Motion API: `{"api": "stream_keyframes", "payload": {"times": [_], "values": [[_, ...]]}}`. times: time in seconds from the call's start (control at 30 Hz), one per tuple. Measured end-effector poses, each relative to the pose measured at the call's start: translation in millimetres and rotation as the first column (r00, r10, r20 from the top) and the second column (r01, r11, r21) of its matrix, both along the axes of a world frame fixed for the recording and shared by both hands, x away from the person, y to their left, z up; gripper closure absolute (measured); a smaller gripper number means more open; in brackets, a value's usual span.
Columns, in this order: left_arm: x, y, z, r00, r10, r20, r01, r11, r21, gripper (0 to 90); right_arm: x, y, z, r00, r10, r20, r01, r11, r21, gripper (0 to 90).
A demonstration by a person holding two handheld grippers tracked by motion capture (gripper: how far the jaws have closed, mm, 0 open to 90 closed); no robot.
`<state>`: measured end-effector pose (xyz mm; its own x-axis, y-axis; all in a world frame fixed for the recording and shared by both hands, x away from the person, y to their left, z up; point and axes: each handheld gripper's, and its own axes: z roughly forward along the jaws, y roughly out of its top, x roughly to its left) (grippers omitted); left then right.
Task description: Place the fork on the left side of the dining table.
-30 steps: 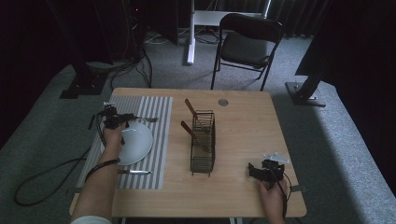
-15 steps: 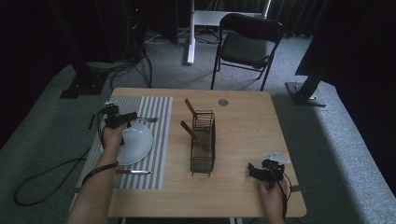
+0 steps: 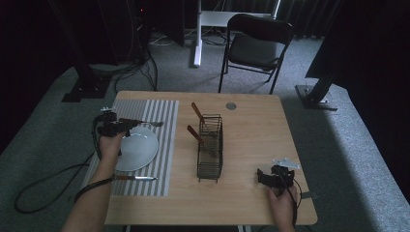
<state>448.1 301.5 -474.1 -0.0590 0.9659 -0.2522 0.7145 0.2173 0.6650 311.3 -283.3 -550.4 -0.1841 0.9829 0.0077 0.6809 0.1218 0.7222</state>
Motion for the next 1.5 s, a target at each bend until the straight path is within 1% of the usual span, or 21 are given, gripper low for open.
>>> {"api": "stream_keyframes", "payload": {"times": [0.1, 0.23, 0.27, 0.33, 0.4, 0.47, 0.53, 0.57, 0.67, 0.7, 0.73, 0.8, 0.83, 1.0, 1.1, 1.17, 1.27, 1.3, 1.33, 1.37, 1.5], "values": [[-7.6, 2.5, 2.1, 0.9998, -0.011, -0.014, 0.011, 0.9999, 0.002, 0.0, 0.0, 0.0, 0.0, 1.0, 0.0, 0.0, 0.0, 1.0, 0.0, 12.5], [-18.4, 4.5, 3.6, 0.9989, -0.045, -0.012, 0.046, 0.9978, 0.048, 0.0, 0.0, 0.1, 0.0, 1.0, -0.001, 0.0, 0.001, 1.0, 0.001, 12.5], [-22.1, 4.6, 4.2, 0.9986, -0.051, -0.01, 0.052, 0.997, 0.057, 0.0, 0.0, 0.1, 0.0, 1.0, -0.001, -0.001, 0.001, 1.0, 0.001, 12.5], [-26.0, 4.6, 5.5, 0.9981, -0.061, -0.004, 0.061, 0.9973, 0.041, 0.0, 0.0, 0.0, 0.0, 1.0, -0.001, 0.0, 0.001, 1.0, 0.001, 12.5], [-33.6, 1.0, 8.1, 0.9972, -0.075, 0.006, 0.074, 0.9943, 0.076, 0.0, 0.0, 0.0, 0.0, 1.0, 0.0, 0.0, 0.0, 1.0, 0.001, 12.5], [-36.3, -0.5, 8.9, 0.9969, -0.078, 0.007, 0.077, 0.9931, 0.088, 0.0, 0.0, 0.0, 0.0, 1.0, 0.0, 0.0, 0.0, 1.0, 0.0, 12.5], [-46.0, -4.9, 10.8, 0.9942, -0.105, 0.024, 0.102, 0.9894, 0.103, 0.0, 0.0, 0.0, 0.0, 1.0, 0.0, 0.0, 0.0, 1.0, 0.0, 12.5], [-46.0, -4.9, 10.8, 0.9942, -0.105, 0.024, 0.102, 0.9894, 0.103, 0.0, 0.0, 0.0, 0.0, 1.0, 0.0, 0.0, 0.0, 1.0, 0.0, 12.5], [-56.6, -6.1, 11.3, 0.991, -0.132, 0.025, 0.129, 0.988, 0.086, 0.0, 0.0, 0.0, 0.0, 1.0, 0.0, 0.0, 0.0, 1.0, 0.001, 12.5], [-64.3, -5.5, 11.5, 0.9904, -0.134, 0.036, 0.13, 0.9867, 0.098, 0.0, 0.0, 0.0, 0.0, 1.0, 0.0, 0.0, 0.0, 1.0, 0.0, 12.5], [-64.3, -5.5, 11.5, 0.9904, -0.134, 0.036, 0.13, 0.9867, 0.098, 0.0, 0.0, 0.0, 0.0, 1.0, 0.0, 0.0, 0.0, 1.0, 0.0, 12.5], [-74.5, -3.8, 10.3, 0.991, -0.13, 0.032, 0.126, 0.9859, 0.11, 0.0, 0.0, 0.0, 0.0, 1.0, -0.001, -0.001, 0.001, 1.0, 0.0, 12.5], [-74.5, -3.8, 10.3, 0.991, -0.13, 0.032, 0.126, 0.9859, 0.11, 0.0, 0.0, 0.0, 0.0, 1.0, -0.001, -0.001, 0.001, 1.0, 0.0, 12.5], [-92.1, -4.2, 5.0, 0.9862, -0.163, 0.031, 0.16, 0.9837, 0.082, 0.0, 0.0, 0.0, 0.1, 1.0, 0.0, -0.001, 0.0, 1.0, 0.0, 12.5], [-106.0, -5.4, -2.4, 0.9845, -0.174, 0.023, 0.171, 0.9805, 0.097, 0.0, 0.0, 0.0, 0.0, 1.0, 0.0, -0.001, 0.0, 1.0, 0.001, 12.5], [-111.8, -4.6, -4.8, 0.984, -0.176, 0.028, 0.173, 0.9812, 0.085, 0.0, 0.0, 0.0, 0.0, 1.0, 0.0, -0.001, 0.0, 1.0, 0.0, 12.5], [-114.4, -4.6, -5.3, 0.9833, -0.18, 0.028, 0.177, 0.98, 0.091, 0.0, 0.0, 0.0, 0.1, 1.0, 0.0, -0.001, 0.0, 1.0, 0.001, 12.5], [-121.9, -4.6, -5.2, 0.9812, -0.191, 0.031, 0.186, 0.9764, 0.11, 0.0, 0.0, 0.0, 0.0, 1.0, 0.0, -0.001, 0.0, 1.0, 0.0, 12.5], [-124.4, -4.7, -4.8, 0.9809, -0.192, 0.034, 0.186, 0.9754, 0.118, 0.0, 0.0, 0.0, 0.0, 1.0, 0.0, 0.0, 0.0, 1.0, 0.0, 12.5], [-126.6, -4.7, -4.8, 0.9804, -0.192, 0.043, 0.187, 0.9766, 0.107, 0.0, 0.0, -0.1, 0.0, 1.0, 0.0, -0.001, 0.0, 1.0, 0.0, 12.5], [-135.2, -6.2, -7.4, 0.9771, -0.209, 0.043, 0.203, 0.973, 0.11, 0.0, 0.0, -0.1, 0.0, 1.0, 0.0, 0.0, 0.0, 1.0, 0.0, 12.5]]}}
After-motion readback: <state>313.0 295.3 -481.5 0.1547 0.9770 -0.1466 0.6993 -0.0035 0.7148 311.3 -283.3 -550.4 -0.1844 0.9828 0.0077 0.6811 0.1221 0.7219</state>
